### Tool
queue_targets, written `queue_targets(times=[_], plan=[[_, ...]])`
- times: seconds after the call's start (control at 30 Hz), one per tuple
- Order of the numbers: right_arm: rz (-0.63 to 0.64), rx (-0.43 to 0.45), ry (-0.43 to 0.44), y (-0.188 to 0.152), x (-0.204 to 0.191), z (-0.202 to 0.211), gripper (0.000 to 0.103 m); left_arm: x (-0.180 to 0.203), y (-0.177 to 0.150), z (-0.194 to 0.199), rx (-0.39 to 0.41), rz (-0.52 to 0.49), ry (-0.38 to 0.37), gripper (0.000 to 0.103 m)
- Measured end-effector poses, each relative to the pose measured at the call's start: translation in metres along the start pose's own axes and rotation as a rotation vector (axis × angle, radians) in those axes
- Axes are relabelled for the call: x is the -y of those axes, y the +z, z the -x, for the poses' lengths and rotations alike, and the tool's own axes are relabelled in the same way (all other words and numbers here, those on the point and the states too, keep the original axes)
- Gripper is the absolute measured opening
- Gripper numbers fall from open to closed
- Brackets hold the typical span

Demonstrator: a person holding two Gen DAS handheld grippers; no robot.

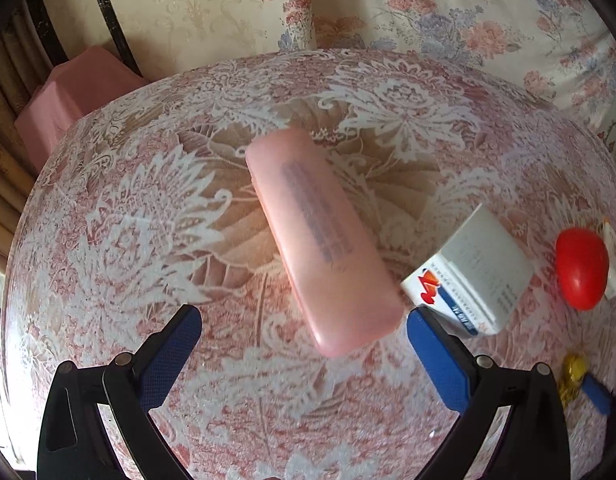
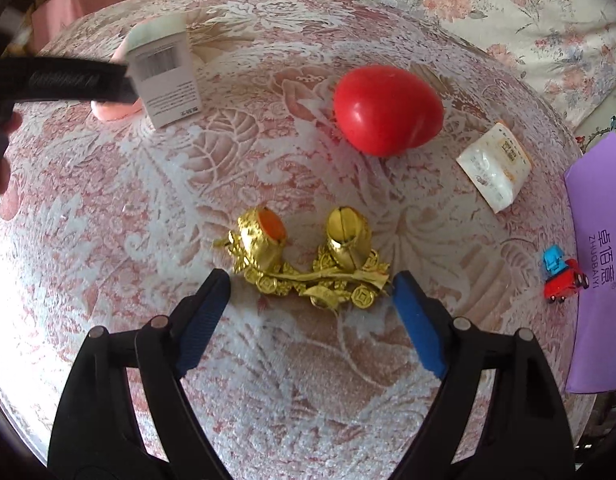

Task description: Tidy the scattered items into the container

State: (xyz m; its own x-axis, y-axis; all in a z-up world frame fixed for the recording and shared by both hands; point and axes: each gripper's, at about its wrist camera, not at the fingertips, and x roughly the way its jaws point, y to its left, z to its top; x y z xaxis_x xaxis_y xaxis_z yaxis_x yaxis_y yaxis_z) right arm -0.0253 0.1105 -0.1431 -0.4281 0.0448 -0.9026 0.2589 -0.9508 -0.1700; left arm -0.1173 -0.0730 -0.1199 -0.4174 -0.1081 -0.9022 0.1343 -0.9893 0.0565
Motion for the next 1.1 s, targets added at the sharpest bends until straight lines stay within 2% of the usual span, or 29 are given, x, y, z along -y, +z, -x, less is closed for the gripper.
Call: queue_targets(times=[0.2,0.4,0.77,0.87,1.0,1.1], plan=[[0.008,0.028,0.001,-0.004,-0.003,0.0,0.085,-0.002,0.002,-0.007,0.003,0.026,0.018,0.103],[0.007,0.02,0.002,-0.003,-0.004,0.0,0.086,-0.02,0.011,-0.016,-0.01,0.109,0.045,0.103],[0.066,0.031,0.012,0.002,-0.021,0.003,0.086,-0.056,0.008,-0.023,-0.018,0.132,0.102,0.103],[0.084,0.034,0.014,0.003,-0.027,0.004,0.086,-0.067,0.006,-0.025,-0.03,0.141,0.065,0.103],[0.116,0.037,0.014,0.006,-0.033,0.005,0.086,-0.065,0.014,-0.018,0.008,0.082,0.032,0.103],[0.154,0.035,0.009,0.011,-0.036,0.003,0.086,-0.051,0.026,-0.023,0.022,-0.032,0.019,0.103]])
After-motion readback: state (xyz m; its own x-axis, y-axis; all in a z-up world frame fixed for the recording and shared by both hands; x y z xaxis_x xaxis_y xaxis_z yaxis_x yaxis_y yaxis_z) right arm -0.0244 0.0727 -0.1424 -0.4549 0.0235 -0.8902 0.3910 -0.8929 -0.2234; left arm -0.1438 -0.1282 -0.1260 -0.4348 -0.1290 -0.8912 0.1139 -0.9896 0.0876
